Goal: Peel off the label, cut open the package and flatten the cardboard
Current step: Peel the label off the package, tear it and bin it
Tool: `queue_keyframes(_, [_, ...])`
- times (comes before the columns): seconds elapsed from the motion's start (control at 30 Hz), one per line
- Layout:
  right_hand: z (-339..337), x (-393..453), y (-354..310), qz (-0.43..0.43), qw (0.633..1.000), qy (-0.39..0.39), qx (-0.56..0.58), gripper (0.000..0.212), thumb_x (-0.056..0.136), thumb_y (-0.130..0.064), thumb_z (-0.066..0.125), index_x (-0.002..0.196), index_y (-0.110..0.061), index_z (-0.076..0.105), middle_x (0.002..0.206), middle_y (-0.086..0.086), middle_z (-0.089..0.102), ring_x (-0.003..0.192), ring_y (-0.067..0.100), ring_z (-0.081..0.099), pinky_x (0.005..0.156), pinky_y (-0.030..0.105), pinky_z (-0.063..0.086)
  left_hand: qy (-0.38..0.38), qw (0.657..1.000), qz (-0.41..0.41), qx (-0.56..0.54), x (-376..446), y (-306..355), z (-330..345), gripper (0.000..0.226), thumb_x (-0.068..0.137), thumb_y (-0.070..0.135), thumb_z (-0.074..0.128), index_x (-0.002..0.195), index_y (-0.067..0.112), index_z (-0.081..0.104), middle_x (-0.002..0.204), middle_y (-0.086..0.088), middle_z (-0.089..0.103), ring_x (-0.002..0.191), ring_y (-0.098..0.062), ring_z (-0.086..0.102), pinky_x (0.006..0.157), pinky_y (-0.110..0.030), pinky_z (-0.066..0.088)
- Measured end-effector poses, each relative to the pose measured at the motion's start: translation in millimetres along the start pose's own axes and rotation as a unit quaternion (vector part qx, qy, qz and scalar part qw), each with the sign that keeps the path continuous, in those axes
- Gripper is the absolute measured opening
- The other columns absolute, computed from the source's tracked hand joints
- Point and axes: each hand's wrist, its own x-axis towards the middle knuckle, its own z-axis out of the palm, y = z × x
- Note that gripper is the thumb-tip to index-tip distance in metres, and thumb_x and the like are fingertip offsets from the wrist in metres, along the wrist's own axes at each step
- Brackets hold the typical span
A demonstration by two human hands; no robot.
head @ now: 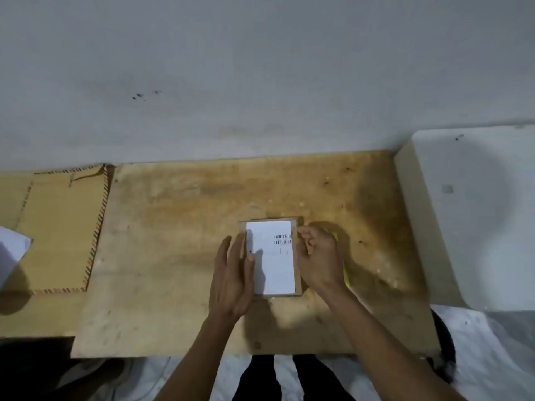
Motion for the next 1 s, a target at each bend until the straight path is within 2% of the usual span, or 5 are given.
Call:
queue_keyframes(0.3, [32.0,25.2,-4.0,0.012,0.998,0.049,-0.047,0.017,0.088,-0.014,0.066,0.103,-0.016,0.073,0.096,0.004,0.068,0.087,0.022,0.067,0.08,0.034,0.055,-0.012,0.999,0.009,-0.041,10.2,-25.0,28.2,0.058,0.102,0.047,0.034,0.157,0.03,0.025,0.165,-0.001,0.018,0.15,-0.005,0.015,0.107,-0.025,0.03])
queue_keyframes(0.6, [42.9,27.8,-7.3,0.066,0.993,0.07,-0.07,0.016,0.089,-0.015,0.063,0.102,-0.018,0.072,0.101,0.004,0.067,0.096,0.024,0.063,0.081,0.03,0.049,-0.016,0.999,-0.013,-0.039,11.3,-28.7,34.8,0.06,0.101,0.047,0.036,0.157,0.029,0.025,0.166,0.002,0.02,0.153,-0.009,0.016,0.115,-0.024,0.021])
queue_keyframes(0.77, [48.3,34.4,-6.9,0.089,0.991,0.075,-0.058,0.009,0.089,-0.02,0.066,0.095,-0.019,0.072,0.097,0.004,0.068,0.093,0.023,0.065,0.078,0.035,0.055,-0.015,0.999,-0.009,-0.035,12.5,-28.7,36.4,0.06,0.102,0.044,0.036,0.157,0.026,0.024,0.166,0.0,0.02,0.153,-0.011,0.015,0.116,-0.023,0.022])
queue_keyframes(0.87, [50.0,35.5,-8.1,0.093,0.991,0.077,-0.062,0.004,0.089,-0.021,0.066,0.086,-0.022,0.069,0.093,0.004,0.068,0.088,0.023,0.064,0.072,0.033,0.054,-0.013,1.0,-0.005,-0.026,11.9,-28.9,37.3,0.06,0.102,0.043,0.037,0.158,0.025,0.024,0.166,-0.001,0.02,0.153,-0.011,0.015,0.115,-0.022,0.021])
queue_keyframes(1.0, [51.5,38.5,-8.8,0.1,0.989,0.076,-0.076,0.019,0.089,-0.021,0.064,0.073,-0.027,0.058,0.086,0.004,0.067,0.081,0.023,0.063,0.06,0.026,0.043,-0.01,1.0,-0.002,-0.023,12.5,-29.6,38.6,0.06,0.102,0.04,0.038,0.158,0.023,0.024,0.166,-0.002,0.021,0.154,-0.012,0.015,0.115,-0.025,0.023])
